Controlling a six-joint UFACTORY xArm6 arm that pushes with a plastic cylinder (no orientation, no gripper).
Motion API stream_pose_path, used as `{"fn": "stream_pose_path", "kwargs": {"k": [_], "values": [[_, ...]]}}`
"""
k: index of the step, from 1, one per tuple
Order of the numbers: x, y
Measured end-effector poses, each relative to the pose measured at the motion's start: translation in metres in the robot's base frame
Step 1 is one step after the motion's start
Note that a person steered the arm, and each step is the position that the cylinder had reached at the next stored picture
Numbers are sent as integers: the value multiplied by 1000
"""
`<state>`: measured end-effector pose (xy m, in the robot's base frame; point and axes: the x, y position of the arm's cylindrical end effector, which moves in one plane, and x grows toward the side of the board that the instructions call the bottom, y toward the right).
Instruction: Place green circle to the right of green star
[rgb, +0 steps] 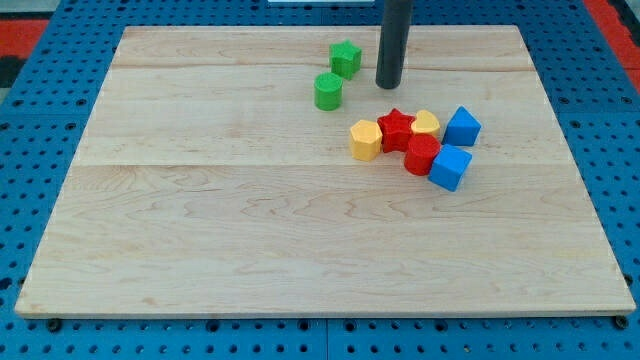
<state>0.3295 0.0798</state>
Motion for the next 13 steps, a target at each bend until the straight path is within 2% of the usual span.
{"fn": "stream_pose_path", "kwargs": {"k": [1, 2, 3, 4, 7, 8, 9, 10, 13], "values": [[36, -56], [53, -111], [36, -138], [9, -118], [-21, -25], [-21, -21], [4, -16], [6, 1], [-21, 9]]}}
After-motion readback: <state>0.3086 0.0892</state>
